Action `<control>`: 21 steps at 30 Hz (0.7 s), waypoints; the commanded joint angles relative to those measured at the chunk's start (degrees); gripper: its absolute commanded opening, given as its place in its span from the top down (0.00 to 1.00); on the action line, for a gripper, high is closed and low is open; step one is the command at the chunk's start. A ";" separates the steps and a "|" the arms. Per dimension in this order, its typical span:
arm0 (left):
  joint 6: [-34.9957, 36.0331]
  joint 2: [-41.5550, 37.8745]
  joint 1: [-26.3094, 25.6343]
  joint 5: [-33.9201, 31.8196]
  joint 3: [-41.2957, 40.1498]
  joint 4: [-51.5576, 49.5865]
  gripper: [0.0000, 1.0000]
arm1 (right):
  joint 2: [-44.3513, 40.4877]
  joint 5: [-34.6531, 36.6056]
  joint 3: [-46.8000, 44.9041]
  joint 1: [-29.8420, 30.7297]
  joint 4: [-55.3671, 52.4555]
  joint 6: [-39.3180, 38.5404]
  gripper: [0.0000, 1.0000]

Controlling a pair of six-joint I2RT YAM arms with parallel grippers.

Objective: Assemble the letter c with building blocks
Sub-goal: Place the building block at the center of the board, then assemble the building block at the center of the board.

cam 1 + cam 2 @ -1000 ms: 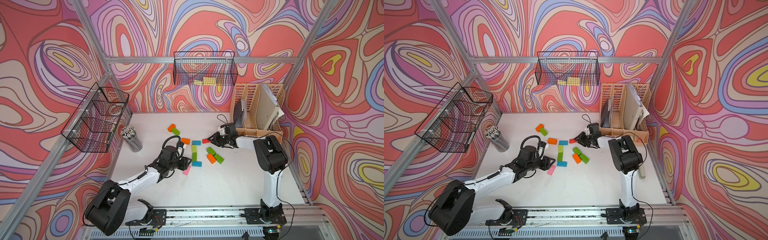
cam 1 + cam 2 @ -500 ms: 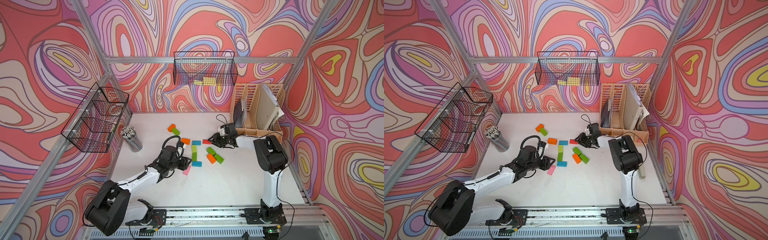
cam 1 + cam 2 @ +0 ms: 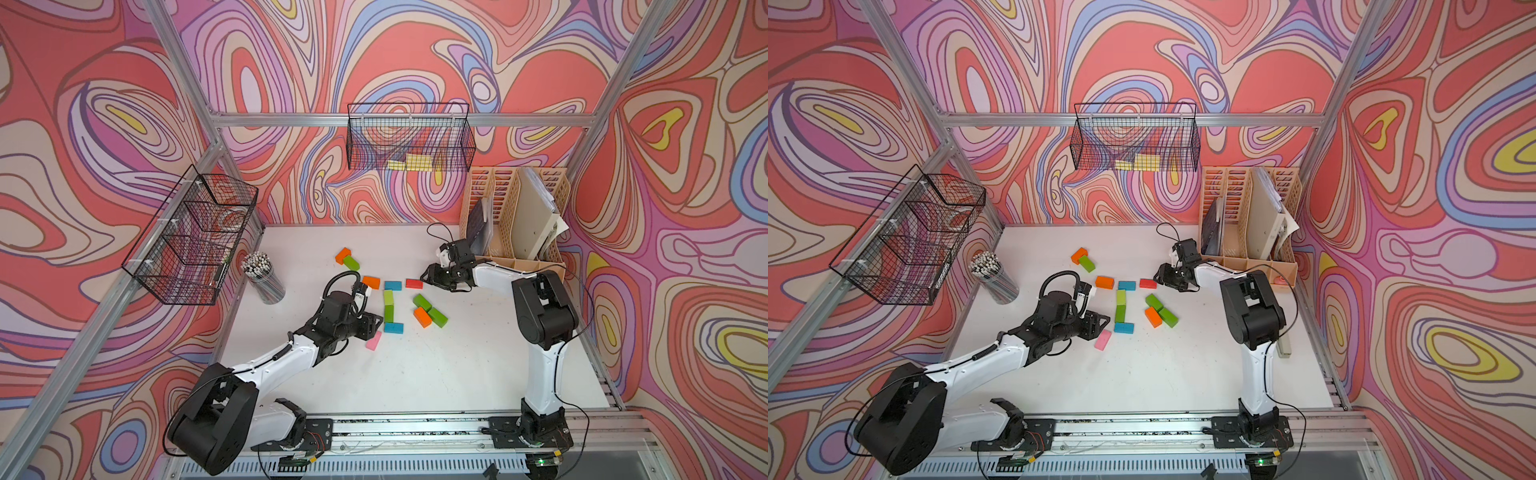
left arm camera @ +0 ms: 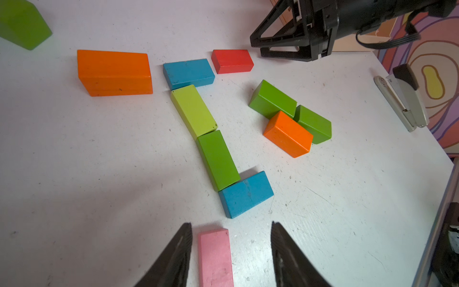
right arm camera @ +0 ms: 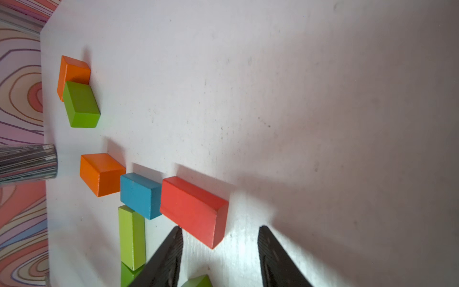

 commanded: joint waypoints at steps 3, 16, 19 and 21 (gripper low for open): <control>0.33 -1.15 0.25 0.03 -2.85 0.85 0.46 | -3.58 3.30 2.99 -0.23 -6.05 -18.36 0.33; 0.04 -2.67 0.25 0.85 -3.91 1.86 0.47 | 1.86 -3.63 12.03 -0.21 -15.27 -43.35 0.26; 0.23 -3.22 0.21 0.59 -4.12 1.57 0.47 | 4.06 -4.39 14.74 -0.24 -18.48 -47.43 0.27; 0.41 -3.46 0.24 0.57 -4.15 1.31 0.47 | 5.16 -4.66 15.96 -0.23 -20.12 -50.34 0.32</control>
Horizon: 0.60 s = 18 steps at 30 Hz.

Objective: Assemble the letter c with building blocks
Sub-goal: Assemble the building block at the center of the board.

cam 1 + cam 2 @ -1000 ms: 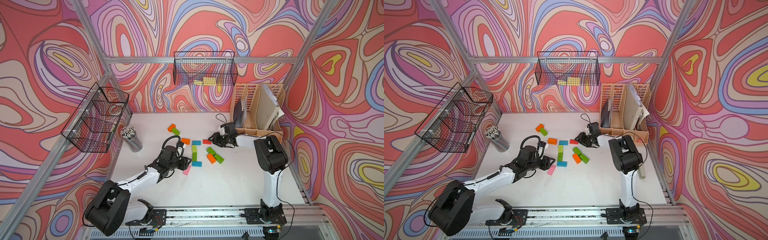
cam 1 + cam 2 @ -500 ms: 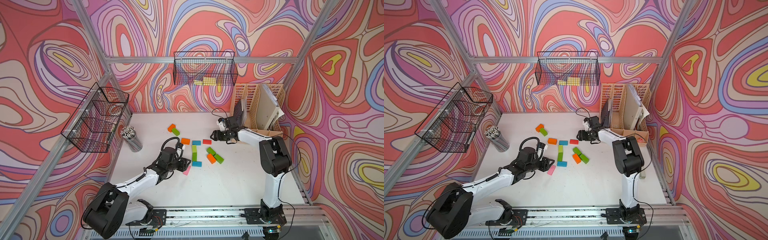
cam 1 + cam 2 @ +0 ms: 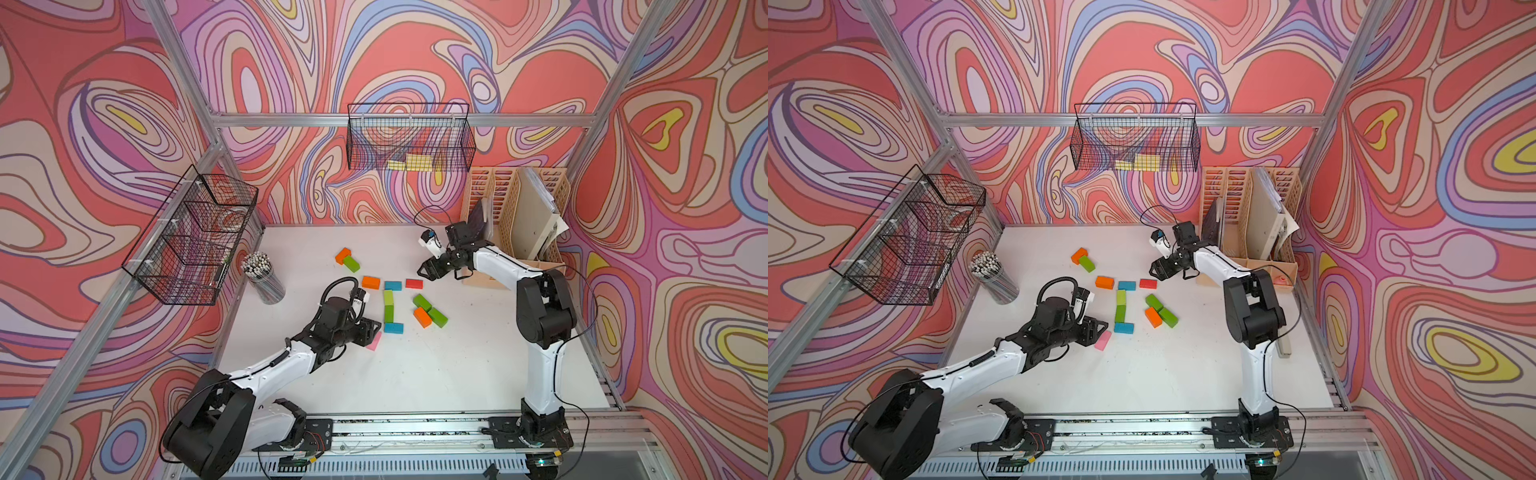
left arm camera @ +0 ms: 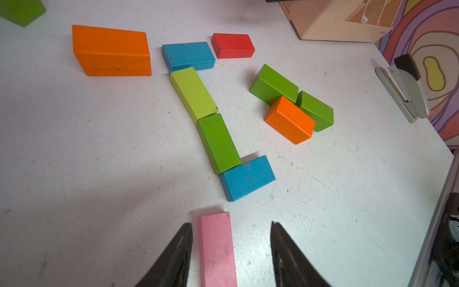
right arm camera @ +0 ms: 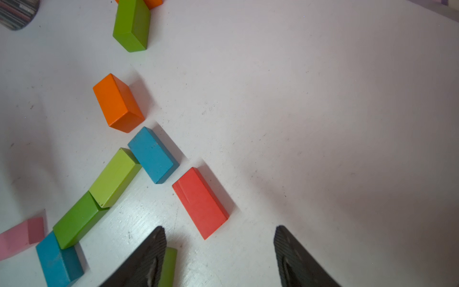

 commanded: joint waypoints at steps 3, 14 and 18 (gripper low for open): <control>0.50 -1.36 0.21 -0.03 -0.71 0.62 0.47 | 3.11 -1.48 1.70 -0.18 -5.49 -10.90 0.35; 0.62 -0.72 0.21 0.63 -0.39 0.70 0.47 | 6.67 -2.14 4.40 -0.18 -7.30 -15.85 0.37; 0.59 -0.90 0.20 0.66 -0.39 0.61 0.47 | 7.53 -2.00 4.85 -0.14 -6.90 -15.34 0.38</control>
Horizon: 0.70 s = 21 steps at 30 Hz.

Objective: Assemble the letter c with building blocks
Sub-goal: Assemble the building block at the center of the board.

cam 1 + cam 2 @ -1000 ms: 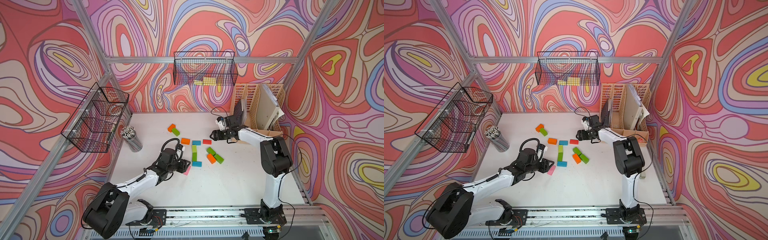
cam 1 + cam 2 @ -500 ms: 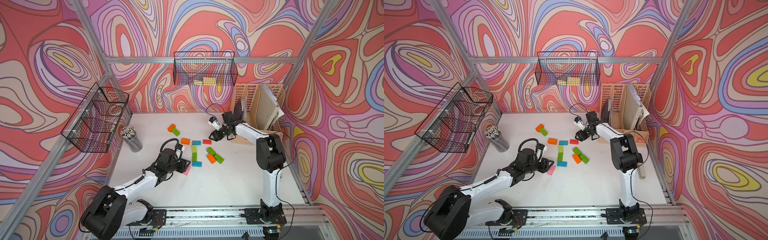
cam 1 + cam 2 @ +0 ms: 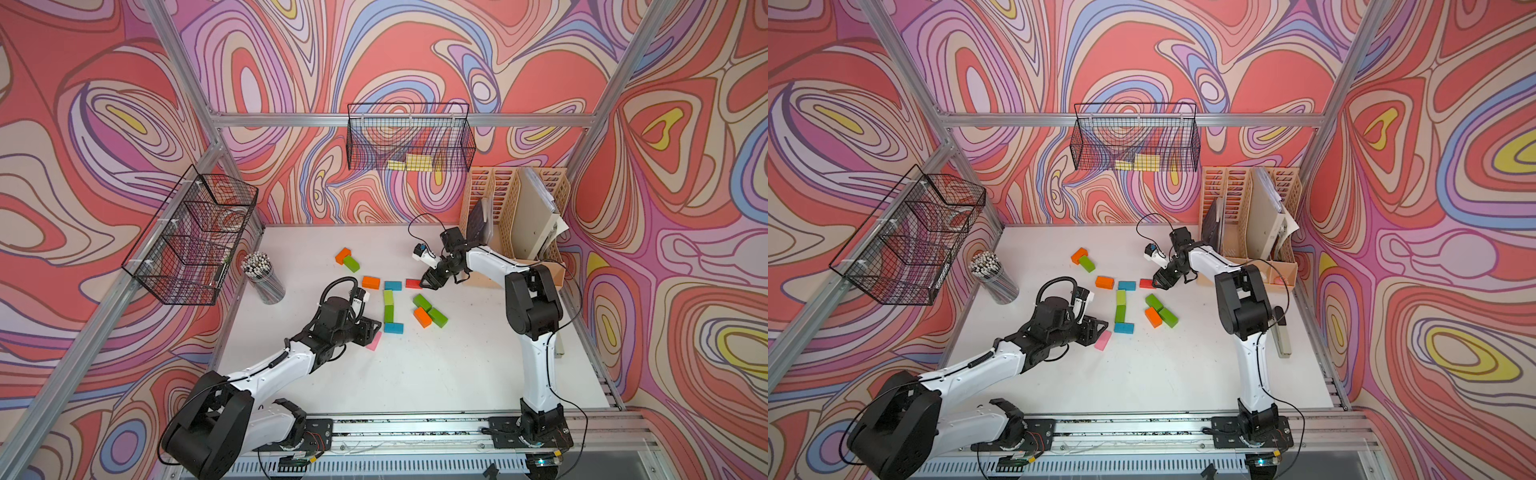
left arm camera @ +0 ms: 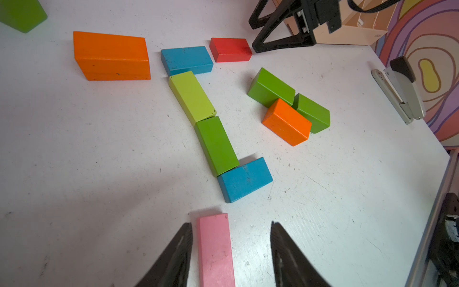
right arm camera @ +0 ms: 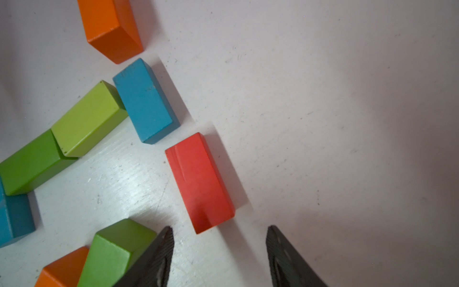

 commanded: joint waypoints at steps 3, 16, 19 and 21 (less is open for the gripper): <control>0.65 -0.72 0.26 0.39 -0.48 0.47 0.47 | 2.34 -0.74 1.68 -0.14 0.42 -0.35 0.44; 0.65 -0.85 0.17 0.64 -0.48 0.37 0.47 | 4.10 0.18 1.89 1.42 2.45 -0.33 0.41; 0.65 -0.89 0.22 0.61 -0.48 0.28 0.47 | 4.57 0.52 2.09 1.66 2.53 -0.69 0.42; 0.74 -0.94 0.26 0.61 -0.48 0.28 0.47 | 4.77 0.61 1.93 1.88 2.72 -1.04 0.42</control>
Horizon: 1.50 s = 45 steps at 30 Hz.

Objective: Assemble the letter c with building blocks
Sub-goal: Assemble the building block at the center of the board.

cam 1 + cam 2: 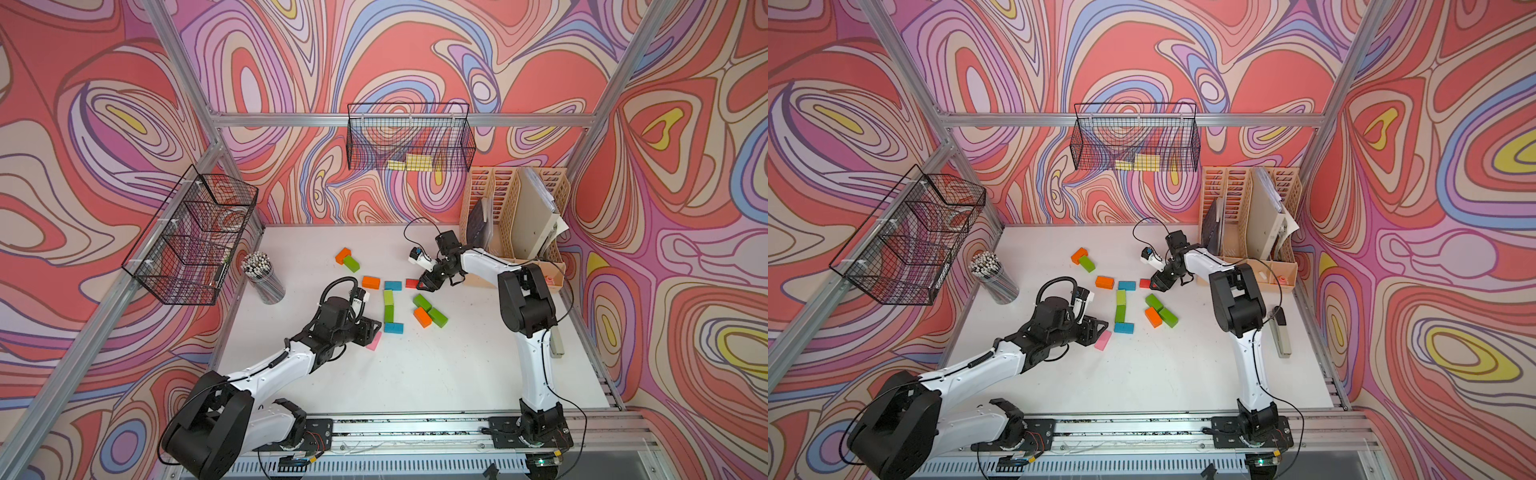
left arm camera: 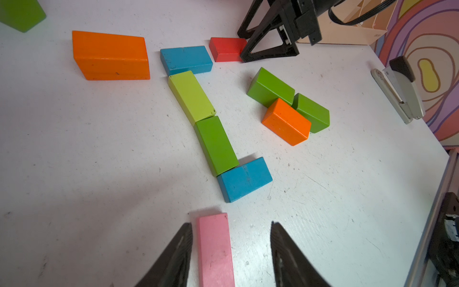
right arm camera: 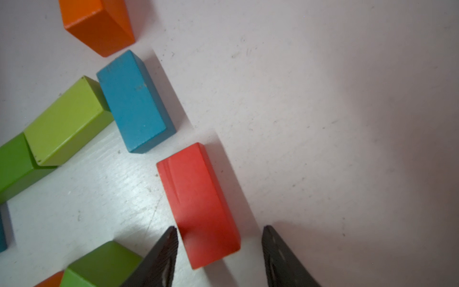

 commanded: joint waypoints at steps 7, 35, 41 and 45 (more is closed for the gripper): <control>0.77 -1.02 0.26 0.45 -0.48 0.19 0.47 | 1.34 1.18 -0.30 0.89 2.21 -3.14 0.50; 1.00 -2.09 0.19 0.10 -0.66 -0.25 0.47 | -0.05 -1.82 -2.59 1.16 1.73 -10.96 0.65; 1.01 -2.28 0.18 0.09 -0.75 -0.24 0.47 | -1.06 -2.29 -3.46 1.15 1.53 -12.52 0.67; 1.00 -2.32 0.23 0.06 -0.75 -0.24 0.47 | -1.95 -1.95 -4.45 1.16 1.15 -13.95 0.68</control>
